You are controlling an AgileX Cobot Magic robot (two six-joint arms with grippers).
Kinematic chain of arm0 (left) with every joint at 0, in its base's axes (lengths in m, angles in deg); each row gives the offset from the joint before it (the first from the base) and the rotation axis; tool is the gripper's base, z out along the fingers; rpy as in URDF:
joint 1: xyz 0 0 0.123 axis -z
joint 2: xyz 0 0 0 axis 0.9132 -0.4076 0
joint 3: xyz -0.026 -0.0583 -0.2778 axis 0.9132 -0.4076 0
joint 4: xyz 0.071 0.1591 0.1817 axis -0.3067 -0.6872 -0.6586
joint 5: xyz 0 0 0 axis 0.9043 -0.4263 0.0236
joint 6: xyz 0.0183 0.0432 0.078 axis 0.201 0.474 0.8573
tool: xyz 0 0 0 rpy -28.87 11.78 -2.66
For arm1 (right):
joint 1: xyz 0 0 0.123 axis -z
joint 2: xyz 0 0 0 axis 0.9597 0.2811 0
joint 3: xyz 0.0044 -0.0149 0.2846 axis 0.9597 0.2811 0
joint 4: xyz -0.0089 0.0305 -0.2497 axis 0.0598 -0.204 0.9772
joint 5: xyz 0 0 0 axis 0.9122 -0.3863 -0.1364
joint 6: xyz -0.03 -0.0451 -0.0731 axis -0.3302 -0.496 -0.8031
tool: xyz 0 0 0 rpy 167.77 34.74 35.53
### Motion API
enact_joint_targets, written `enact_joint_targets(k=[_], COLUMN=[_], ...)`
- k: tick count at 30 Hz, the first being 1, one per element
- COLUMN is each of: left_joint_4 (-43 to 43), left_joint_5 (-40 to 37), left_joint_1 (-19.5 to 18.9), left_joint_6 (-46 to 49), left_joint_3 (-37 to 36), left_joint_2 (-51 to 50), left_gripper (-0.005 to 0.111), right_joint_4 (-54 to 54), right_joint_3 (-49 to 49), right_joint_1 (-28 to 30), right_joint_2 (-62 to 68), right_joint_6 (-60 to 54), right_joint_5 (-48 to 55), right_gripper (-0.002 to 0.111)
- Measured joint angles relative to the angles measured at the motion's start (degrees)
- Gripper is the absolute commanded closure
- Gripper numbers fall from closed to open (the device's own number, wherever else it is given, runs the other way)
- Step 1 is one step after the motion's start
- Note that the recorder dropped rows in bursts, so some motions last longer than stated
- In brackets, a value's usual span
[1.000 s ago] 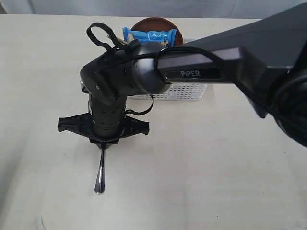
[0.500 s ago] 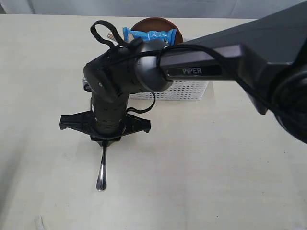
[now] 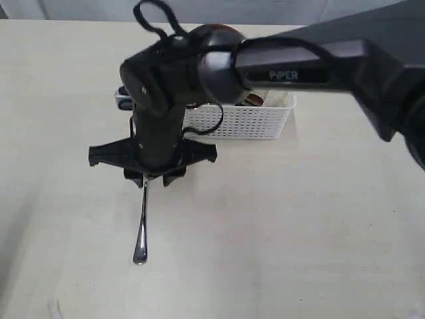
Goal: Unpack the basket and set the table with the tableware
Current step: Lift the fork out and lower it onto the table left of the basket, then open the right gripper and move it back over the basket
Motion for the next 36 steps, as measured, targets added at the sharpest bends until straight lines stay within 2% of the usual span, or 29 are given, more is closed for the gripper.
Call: enact_joint_targets(k=[4, 9, 14, 24, 31, 36], left_joint_4=[0.0, 0.0, 0.0, 0.0, 0.0, 0.0], left_joint_5=[0.0, 0.0, 0.0, 0.0, 0.0, 0.0], left_joint_1=[0.0, 0.0, 0.0, 0.0, 0.0, 0.0], left_joint_6=[0.0, 0.0, 0.0, 0.0, 0.0, 0.0], left_joint_3=[0.0, 0.0, 0.0, 0.0, 0.0, 0.0], left_joint_2=[0.0, 0.0, 0.0, 0.0, 0.0, 0.0], left_gripper=[0.107, 0.107, 0.107, 0.107, 0.107, 0.107], right_joint_4=[4.27, 17.49, 28.11, 30.83, 31.32, 37.18], right_joint_3=[-5.98, -13.03, -14.78, -14.82, -14.82, -14.82], right_joint_1=[1.2, 1.31, 2.16, 6.31, 7.11, 7.11], right_joint_2=[-2.33, -3.91, -3.53, 1.23, 3.86, 5.45], right_joint_6=[-4.52, -6.31, -6.76, -10.2, -16.03, -16.78], right_joint_5=[5.6, 10.71, 13.16, 11.99, 4.62, 1.35], right_gripper=[0.069, 0.069, 0.069, 0.069, 0.069, 0.069])
